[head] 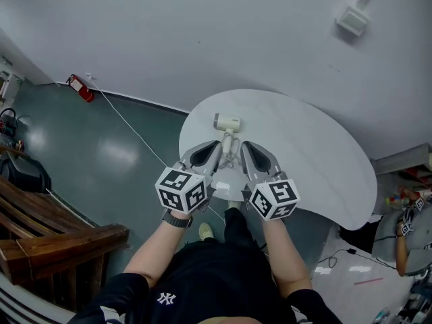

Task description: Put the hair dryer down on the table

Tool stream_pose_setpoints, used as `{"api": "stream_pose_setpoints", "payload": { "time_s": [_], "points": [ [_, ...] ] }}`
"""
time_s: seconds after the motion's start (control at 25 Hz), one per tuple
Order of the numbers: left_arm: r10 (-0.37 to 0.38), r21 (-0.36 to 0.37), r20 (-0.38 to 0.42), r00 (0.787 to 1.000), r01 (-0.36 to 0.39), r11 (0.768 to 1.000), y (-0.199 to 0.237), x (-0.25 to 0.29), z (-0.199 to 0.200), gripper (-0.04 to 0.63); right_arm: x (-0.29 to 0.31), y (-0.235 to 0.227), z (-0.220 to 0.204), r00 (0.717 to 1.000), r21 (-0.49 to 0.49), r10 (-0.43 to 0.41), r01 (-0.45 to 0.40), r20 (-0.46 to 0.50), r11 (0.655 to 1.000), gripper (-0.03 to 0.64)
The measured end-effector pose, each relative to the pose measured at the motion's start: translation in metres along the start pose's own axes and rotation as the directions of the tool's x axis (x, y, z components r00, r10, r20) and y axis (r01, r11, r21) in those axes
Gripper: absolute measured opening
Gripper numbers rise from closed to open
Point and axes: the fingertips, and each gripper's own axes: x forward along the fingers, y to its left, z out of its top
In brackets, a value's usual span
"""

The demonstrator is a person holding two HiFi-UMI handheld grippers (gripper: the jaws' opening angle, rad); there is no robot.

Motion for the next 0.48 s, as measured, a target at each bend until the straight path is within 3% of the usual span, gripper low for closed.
{"api": "stream_pose_setpoints", "payload": {
  "time_s": [0.48],
  "points": [
    [-0.052,0.062,0.097,0.994,0.046,0.997,-0.039,-0.053,0.053,0.000,-0.029,0.055,0.056,0.994,-0.090,0.000,0.009,0.108,0.996,0.023]
  ]
}}
